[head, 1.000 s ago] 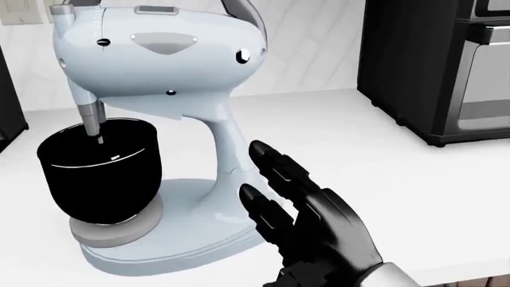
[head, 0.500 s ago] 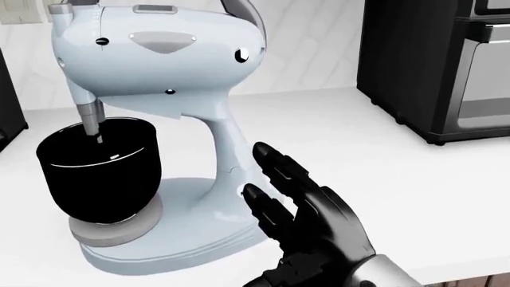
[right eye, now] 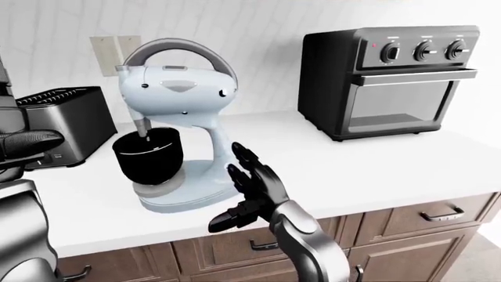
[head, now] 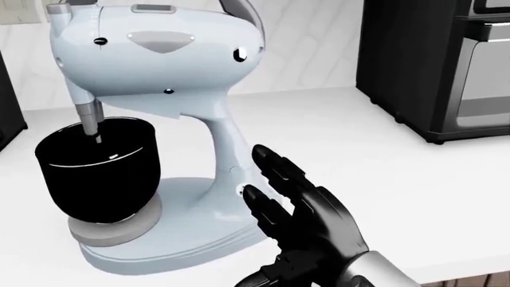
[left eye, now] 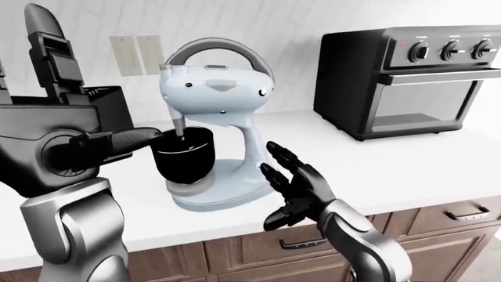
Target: Open the stand mixer head.
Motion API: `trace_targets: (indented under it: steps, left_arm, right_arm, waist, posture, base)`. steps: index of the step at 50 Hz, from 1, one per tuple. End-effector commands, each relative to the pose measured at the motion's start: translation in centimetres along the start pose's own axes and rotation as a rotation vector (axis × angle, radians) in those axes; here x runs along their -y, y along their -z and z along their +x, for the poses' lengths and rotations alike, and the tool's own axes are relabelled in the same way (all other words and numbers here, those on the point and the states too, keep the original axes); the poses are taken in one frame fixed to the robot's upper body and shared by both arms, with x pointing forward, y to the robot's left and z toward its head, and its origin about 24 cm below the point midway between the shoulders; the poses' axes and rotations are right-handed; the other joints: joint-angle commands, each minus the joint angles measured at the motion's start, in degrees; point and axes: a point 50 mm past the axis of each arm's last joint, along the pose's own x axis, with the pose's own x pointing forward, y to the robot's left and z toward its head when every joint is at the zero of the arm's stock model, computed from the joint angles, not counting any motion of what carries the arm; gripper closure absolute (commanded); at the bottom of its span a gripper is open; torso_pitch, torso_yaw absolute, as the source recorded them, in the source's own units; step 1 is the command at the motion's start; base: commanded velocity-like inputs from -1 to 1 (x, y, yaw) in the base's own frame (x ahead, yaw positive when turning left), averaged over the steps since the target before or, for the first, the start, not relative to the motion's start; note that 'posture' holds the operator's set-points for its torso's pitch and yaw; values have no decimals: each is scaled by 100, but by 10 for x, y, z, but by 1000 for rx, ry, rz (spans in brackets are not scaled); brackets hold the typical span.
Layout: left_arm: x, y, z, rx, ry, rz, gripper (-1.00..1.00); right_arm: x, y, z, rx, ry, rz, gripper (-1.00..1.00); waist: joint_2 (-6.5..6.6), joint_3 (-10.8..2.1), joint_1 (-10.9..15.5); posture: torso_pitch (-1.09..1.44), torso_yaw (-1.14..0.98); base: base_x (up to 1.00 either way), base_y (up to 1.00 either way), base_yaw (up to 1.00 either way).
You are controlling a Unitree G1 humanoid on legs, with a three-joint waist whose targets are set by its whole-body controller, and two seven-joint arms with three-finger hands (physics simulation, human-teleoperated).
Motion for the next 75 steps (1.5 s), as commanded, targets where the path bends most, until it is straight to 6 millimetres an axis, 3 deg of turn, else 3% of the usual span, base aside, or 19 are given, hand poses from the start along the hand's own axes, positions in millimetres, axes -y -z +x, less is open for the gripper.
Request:
trace_targets:
  steps: [1,23,41,53,65,75]
  left_arm:
    - [4,-6,3,37,23,-6,-97]
    - [3,-5,3,35,22,-3,-97]
    - [3,-4,1,33,22,-3,-97]
    - [3,-4,1,32,21,-2,-97]
    - [3,-5,2,35,23,-3,-98]
    - [4,-6,2,36,23,-4,-97]
  right_arm:
    - [-5,-15,0,79,-27,-25,-100]
    - [-5,-17,4,86,-25,-19,-100]
    - [-36,-59,-20,243,-86,3,-100]
    - [-44,-79,-38,448,-85,108,-100]
    - [-51,-99,-55,568,-178,417,-100]
    - [-55,-100,-59,579,-212,421,-100]
  waist:
    - [18,9,2]
    - [39,23,-13]
    - [19,19,13]
    - [13,22,19]
    - [0,29,1]
    - [-27,40,-22]
  posture:
    - [-47,0]
    - [-47,0]
    - [-47,0]
    - [-47,0]
    - [-47,0]
    - [-47,0]
  base:
    - [0,0,0]
    - [0,0,0]
    - [0,0,0]
    - [0,0,0]
    - [0,0,0]
    - [0,0,0]
